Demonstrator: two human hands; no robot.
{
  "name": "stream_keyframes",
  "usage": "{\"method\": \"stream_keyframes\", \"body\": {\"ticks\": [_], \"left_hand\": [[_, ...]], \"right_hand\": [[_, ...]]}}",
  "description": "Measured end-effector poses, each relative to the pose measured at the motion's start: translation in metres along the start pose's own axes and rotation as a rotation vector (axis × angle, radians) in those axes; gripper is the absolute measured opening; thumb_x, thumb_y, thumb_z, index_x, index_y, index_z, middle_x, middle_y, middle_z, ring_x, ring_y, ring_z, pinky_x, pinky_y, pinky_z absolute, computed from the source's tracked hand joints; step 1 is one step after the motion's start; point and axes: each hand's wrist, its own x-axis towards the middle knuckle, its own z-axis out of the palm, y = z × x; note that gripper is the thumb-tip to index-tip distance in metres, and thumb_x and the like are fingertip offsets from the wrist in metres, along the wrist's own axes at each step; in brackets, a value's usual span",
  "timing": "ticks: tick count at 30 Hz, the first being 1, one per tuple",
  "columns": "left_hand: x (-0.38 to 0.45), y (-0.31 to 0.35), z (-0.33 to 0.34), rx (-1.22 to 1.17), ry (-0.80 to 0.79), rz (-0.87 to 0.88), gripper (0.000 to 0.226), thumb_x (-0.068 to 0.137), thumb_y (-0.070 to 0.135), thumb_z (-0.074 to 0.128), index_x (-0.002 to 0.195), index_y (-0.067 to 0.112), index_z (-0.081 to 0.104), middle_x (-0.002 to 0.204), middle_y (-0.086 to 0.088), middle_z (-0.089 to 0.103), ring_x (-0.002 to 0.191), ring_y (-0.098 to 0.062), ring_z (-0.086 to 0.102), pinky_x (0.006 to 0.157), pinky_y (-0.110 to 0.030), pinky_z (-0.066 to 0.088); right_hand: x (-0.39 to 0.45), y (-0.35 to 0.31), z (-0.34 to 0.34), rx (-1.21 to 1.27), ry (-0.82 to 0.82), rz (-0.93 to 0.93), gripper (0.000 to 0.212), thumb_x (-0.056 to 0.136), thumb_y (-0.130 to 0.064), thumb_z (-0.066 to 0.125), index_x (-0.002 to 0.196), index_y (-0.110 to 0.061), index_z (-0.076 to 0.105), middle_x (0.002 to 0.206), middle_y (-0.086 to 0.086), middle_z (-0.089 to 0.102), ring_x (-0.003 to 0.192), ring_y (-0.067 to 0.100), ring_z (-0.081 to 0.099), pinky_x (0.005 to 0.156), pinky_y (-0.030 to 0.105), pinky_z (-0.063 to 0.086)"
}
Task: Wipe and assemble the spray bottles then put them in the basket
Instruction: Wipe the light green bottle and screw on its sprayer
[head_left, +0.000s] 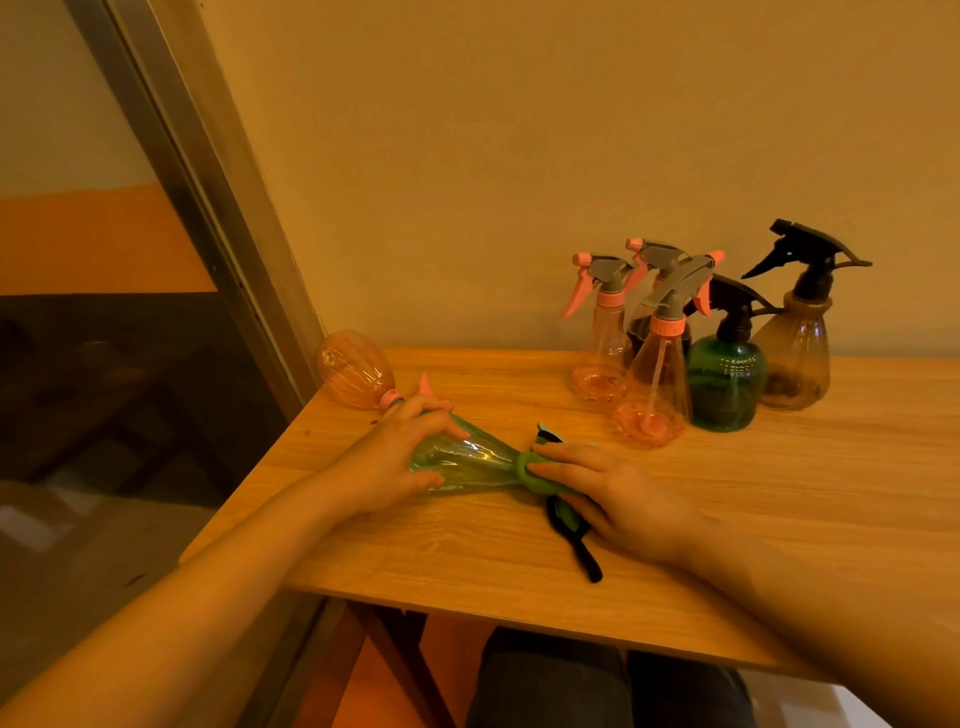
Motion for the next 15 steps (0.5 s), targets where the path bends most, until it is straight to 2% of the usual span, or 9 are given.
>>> {"method": "stream_keyframes", "body": {"ticks": [3,6,11,15], "left_hand": [[0.000,-0.001,0.000,-0.003,-0.002,-0.008,0.053,0.075,0.020,0.076,0.114,0.047,0.051,0.145,0.011,0.032,0.137,-0.012,0.022,0.113,-0.046,0.030],[0.000,-0.001,0.001,0.018,0.002,0.005,0.052,0.076,0.019,0.076,0.116,0.041,0.052,0.145,0.009,0.032,0.137,-0.015,0.023,0.111,-0.048,0.031],[-0.002,0.000,0.001,0.030,-0.001,0.001,0.053,0.077,0.021,0.075,0.116,0.046,0.048,0.145,0.010,0.030,0.136,-0.012,0.020,0.113,-0.046,0.028],[-0.002,0.003,-0.001,0.042,-0.008,-0.007,0.052,0.077,0.021,0.075,0.116,0.044,0.049,0.147,0.010,0.029,0.138,-0.012,0.014,0.115,-0.047,0.023]], "right_hand": [[-0.015,0.004,-0.006,-0.034,-0.015,-0.011,0.042,0.097,-0.024,0.043,0.139,-0.023,0.046,0.146,-0.002,0.041,0.133,0.012,0.039,0.108,0.030,0.038],[-0.023,0.005,-0.010,-0.066,-0.005,-0.005,0.041,0.097,-0.028,0.038,0.135,-0.020,0.050,0.140,0.002,0.047,0.128,0.015,0.045,0.103,0.033,0.043],[-0.016,0.001,-0.008,-0.033,0.131,0.078,0.044,0.096,-0.030,0.038,0.136,-0.018,0.048,0.139,0.007,0.046,0.125,0.021,0.046,0.101,0.038,0.045],[0.008,-0.006,-0.004,-0.054,0.174,0.079,0.045,0.096,-0.032,0.037,0.136,-0.016,0.049,0.139,0.008,0.048,0.127,0.023,0.046,0.104,0.038,0.042]]}}
